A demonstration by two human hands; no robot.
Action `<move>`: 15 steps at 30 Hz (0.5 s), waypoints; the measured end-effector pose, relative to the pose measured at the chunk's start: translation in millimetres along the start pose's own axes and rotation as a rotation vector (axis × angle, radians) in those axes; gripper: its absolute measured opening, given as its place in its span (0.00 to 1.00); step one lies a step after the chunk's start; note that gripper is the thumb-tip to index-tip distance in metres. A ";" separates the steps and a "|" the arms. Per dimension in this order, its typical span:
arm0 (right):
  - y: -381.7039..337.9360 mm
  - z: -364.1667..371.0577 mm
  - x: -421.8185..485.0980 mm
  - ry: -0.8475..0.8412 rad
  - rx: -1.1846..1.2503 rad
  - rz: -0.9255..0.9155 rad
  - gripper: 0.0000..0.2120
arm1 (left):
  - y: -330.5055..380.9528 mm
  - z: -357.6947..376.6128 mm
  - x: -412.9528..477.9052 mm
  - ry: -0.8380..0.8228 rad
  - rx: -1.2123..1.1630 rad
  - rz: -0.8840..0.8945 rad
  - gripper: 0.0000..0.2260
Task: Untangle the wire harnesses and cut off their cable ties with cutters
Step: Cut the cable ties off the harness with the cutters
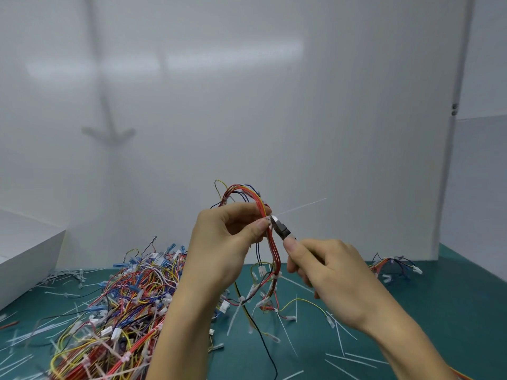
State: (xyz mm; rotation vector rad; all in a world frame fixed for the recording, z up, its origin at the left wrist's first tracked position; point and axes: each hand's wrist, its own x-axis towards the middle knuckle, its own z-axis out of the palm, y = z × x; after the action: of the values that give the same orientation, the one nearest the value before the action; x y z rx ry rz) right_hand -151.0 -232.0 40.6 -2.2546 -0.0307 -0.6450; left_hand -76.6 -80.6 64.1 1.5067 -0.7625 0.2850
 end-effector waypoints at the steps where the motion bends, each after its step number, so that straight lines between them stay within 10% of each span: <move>1: 0.4 0.1 -0.3 0.029 -0.055 -0.022 0.32 | 0.1 0.1 0.0 0.006 0.016 -0.002 0.12; 15: 6.7 -0.7 -1.7 0.080 -0.194 -0.061 0.30 | 0.8 -0.1 -0.6 0.036 0.111 -0.051 0.13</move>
State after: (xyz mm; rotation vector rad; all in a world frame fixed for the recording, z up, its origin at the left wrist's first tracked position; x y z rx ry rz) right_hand -151.3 -236.8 35.6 -2.4198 0.0025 -0.7998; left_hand -77.5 -80.3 64.4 1.6190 -0.6883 0.3194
